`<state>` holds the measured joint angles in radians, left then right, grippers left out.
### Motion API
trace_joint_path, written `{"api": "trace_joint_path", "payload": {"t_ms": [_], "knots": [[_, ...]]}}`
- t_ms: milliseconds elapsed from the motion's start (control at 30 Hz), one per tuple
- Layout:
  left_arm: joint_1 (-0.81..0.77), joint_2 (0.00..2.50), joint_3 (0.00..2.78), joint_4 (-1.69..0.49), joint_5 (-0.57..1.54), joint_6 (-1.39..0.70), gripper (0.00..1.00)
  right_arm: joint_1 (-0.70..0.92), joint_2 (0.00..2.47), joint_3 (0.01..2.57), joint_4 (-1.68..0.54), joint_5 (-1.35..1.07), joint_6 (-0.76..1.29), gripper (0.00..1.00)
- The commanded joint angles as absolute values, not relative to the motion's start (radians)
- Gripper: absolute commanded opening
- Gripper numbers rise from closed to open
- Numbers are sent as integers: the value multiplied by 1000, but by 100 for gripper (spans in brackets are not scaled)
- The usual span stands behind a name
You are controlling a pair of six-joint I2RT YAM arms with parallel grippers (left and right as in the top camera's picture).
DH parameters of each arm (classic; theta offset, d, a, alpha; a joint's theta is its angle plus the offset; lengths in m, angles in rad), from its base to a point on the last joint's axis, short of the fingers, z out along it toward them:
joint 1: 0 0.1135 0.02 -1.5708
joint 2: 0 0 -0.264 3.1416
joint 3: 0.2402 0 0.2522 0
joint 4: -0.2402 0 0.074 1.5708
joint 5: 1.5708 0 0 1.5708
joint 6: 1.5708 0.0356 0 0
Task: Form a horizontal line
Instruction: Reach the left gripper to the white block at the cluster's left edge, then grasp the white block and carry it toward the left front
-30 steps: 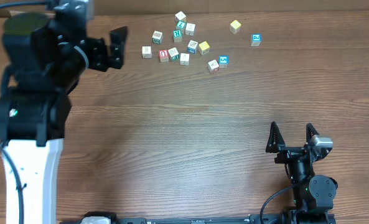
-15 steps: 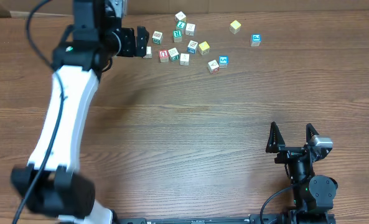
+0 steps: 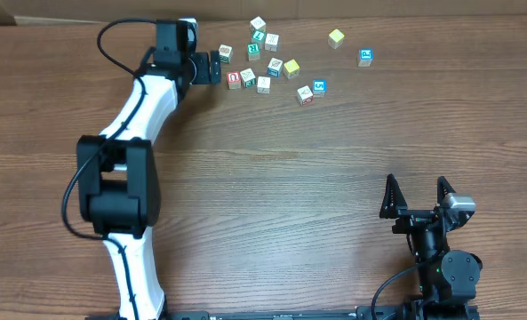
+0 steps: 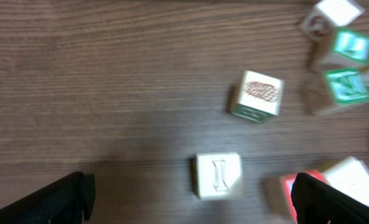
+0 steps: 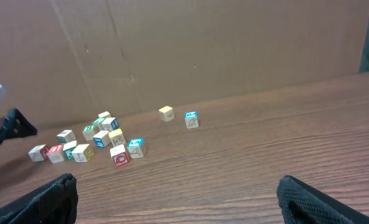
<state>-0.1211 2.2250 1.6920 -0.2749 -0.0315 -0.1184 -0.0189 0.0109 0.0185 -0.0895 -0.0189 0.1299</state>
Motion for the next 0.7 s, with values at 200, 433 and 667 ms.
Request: {"api": "trace_joint_path", "payload": {"t_ms": [200,433,667], "knots": [[-138,2384,1710,-142,-100,-85,100,-14,3,8,-84,-17,123,100],[-140,2420,1711,-127,-100,-86,53,-14,3,8,-84,-17,123,100],[-140,2317,1726,-184,-116,-83,29,-14,3,8,-84,-17,122,100]]}}
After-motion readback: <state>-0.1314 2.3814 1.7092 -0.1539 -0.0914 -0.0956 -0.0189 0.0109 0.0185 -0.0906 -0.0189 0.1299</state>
